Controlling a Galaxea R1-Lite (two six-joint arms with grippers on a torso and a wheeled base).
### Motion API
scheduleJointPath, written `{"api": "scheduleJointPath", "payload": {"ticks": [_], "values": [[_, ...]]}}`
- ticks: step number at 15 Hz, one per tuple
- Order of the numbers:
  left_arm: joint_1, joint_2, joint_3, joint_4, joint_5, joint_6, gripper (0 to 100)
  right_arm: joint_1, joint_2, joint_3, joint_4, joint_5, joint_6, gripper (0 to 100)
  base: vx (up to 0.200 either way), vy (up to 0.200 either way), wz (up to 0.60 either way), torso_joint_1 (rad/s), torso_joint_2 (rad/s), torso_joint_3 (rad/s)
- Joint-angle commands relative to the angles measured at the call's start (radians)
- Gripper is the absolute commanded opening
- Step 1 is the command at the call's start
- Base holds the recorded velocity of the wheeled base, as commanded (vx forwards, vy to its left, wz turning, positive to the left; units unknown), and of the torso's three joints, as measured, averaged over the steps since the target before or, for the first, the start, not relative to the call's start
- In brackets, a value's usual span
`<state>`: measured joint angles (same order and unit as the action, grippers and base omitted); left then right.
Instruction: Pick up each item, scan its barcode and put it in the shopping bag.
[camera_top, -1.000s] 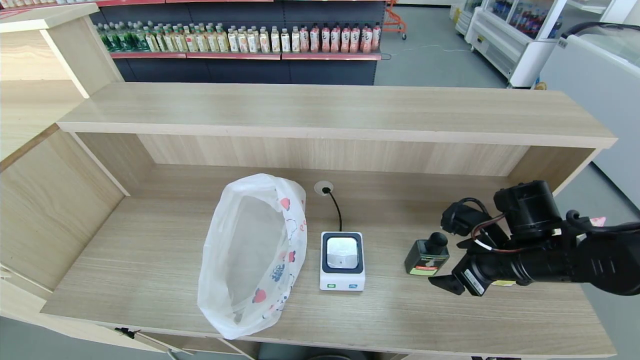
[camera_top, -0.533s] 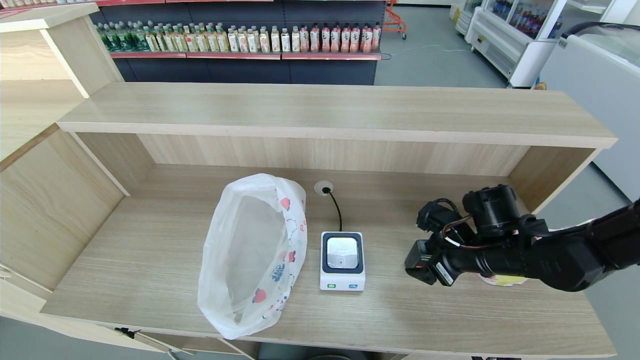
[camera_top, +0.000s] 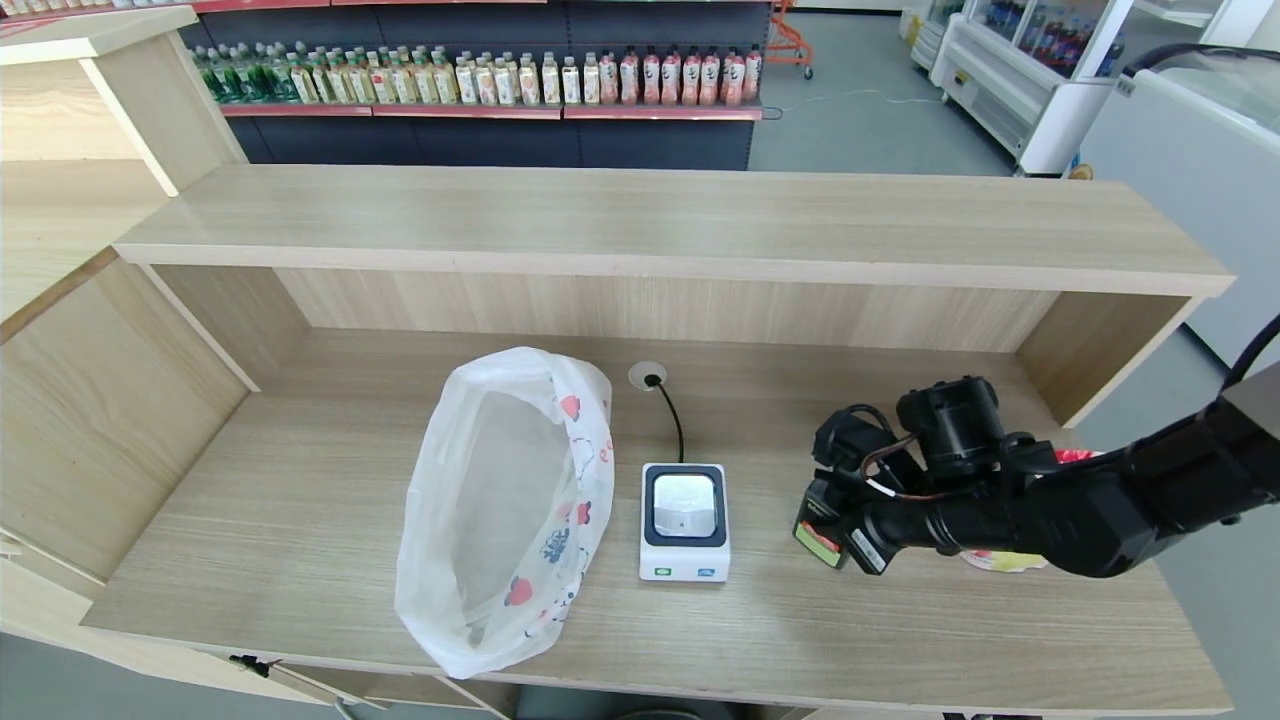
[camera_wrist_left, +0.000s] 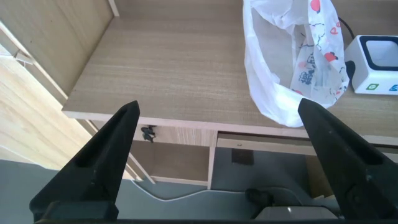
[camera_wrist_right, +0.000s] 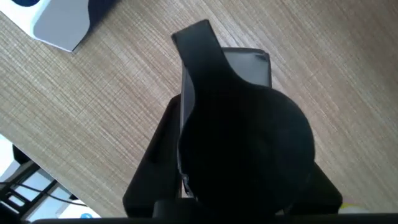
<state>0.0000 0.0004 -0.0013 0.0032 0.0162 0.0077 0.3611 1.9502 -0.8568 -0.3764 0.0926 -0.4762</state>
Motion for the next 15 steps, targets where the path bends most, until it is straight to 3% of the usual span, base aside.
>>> {"api": "scheduleJointPath", "payload": {"ticks": [1, 4, 6, 7, 10, 11, 12, 14, 15], "values": [[0.000, 0.000, 0.000, 0.000, 0.001, 0.000, 100, -0.004, -0.043, 0.036, -0.001, 0.015, 0.002, 0, 0.000, 0.000, 0.00, 0.000, 0.00, 0.000], [0.000, 0.000, 0.000, 0.000, 0.001, 0.000, 100, -0.024, -0.109, 0.113, -0.056, 0.052, 0.002, 0, 0.000, 0.000, 0.00, 0.000, 0.00, 0.000], [0.000, 0.000, 0.000, 0.000, 0.001, 0.000, 100, -0.056, -0.317, 0.251, -0.285, 0.050, 0.025, 0, 0.000, 0.000, 0.00, 0.000, 0.00, 0.000], [0.000, 0.000, 0.000, 0.000, 0.001, 0.000, 100, -0.063, -0.384, 0.291, -0.289, 0.052, 0.021, 0, 0.000, 0.000, 0.00, 0.000, 0.00, 0.000], [0.000, 0.000, 0.000, 0.000, 0.001, 0.000, 100, -0.070, -0.479, 0.438, -0.434, 0.075, -0.156, 0, 0.000, 0.000, 0.00, 0.000, 0.00, 0.000], [0.000, 0.000, 0.000, 0.000, 0.001, 0.000, 100, -0.074, -0.488, 0.509, -0.564, 0.165, -0.279, 0, 0.000, 0.000, 0.00, 0.000, 0.00, 0.000], [0.000, 0.000, 0.000, 0.000, 0.001, 0.000, 100, -0.077, -0.484, 0.544, -0.677, 0.395, -0.475, 0, 0.000, 0.000, 0.00, 0.000, 0.00, 0.000], [0.000, 0.000, 0.001, 0.000, 0.001, 0.000, 100, -0.077, -0.475, 0.542, -0.665, 0.685, -0.785, 0, 0.000, 0.000, 0.00, 0.000, 0.00, 0.000], [0.000, 0.000, 0.000, 0.000, 0.001, 0.000, 100, -0.077, -0.462, 0.556, -0.615, 0.774, -0.949, 0, 0.000, 0.000, 0.00, 0.000, 0.00, 0.000]]}}
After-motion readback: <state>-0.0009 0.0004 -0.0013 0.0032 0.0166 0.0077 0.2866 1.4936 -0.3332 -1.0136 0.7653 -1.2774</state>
